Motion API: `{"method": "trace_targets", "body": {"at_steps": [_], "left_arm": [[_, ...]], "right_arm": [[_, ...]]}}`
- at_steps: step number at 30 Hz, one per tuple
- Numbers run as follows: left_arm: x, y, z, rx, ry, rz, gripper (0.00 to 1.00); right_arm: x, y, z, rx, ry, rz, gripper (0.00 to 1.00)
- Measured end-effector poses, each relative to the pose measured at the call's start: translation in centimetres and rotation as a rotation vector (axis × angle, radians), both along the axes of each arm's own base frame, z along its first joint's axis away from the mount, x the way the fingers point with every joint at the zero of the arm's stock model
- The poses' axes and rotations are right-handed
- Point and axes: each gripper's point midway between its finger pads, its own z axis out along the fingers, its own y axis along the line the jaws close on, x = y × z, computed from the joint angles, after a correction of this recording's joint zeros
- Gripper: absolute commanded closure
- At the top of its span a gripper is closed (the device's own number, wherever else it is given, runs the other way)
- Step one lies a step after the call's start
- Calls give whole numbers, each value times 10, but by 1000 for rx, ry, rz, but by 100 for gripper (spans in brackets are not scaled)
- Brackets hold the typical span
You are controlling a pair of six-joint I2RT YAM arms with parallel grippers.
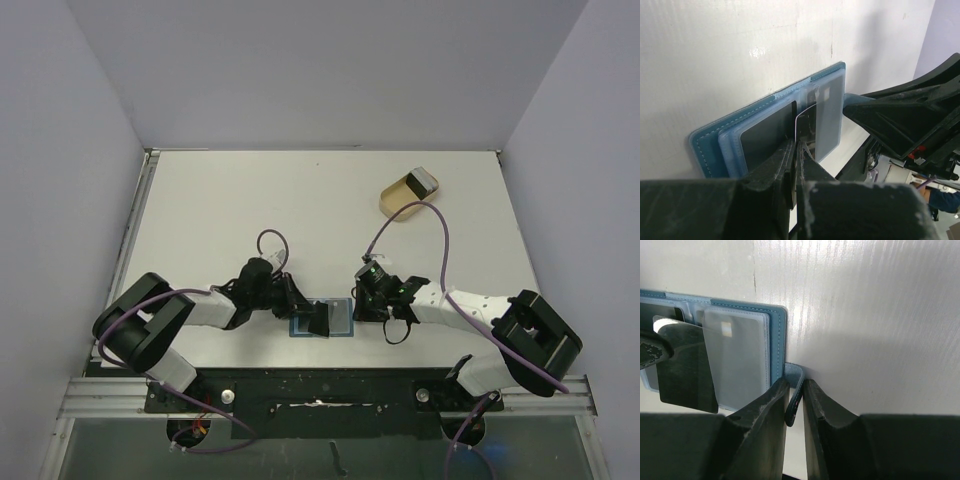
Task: Put the credit cards into the card holder
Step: Insert the credit card into the card holder.
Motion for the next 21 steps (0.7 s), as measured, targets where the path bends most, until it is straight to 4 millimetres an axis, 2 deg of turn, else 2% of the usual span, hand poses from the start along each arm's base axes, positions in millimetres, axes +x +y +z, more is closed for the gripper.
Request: {"method": "trace_targets", "body": {"at_steps": [9,21], "left_arm": [[9,4,2,1,-25,75,100],[9,-8,2,-25,-40,94,100]], "right_arm": [[-2,3,0,12,3,-8,81],[-3,7,0,35,6,-25,81]]}}
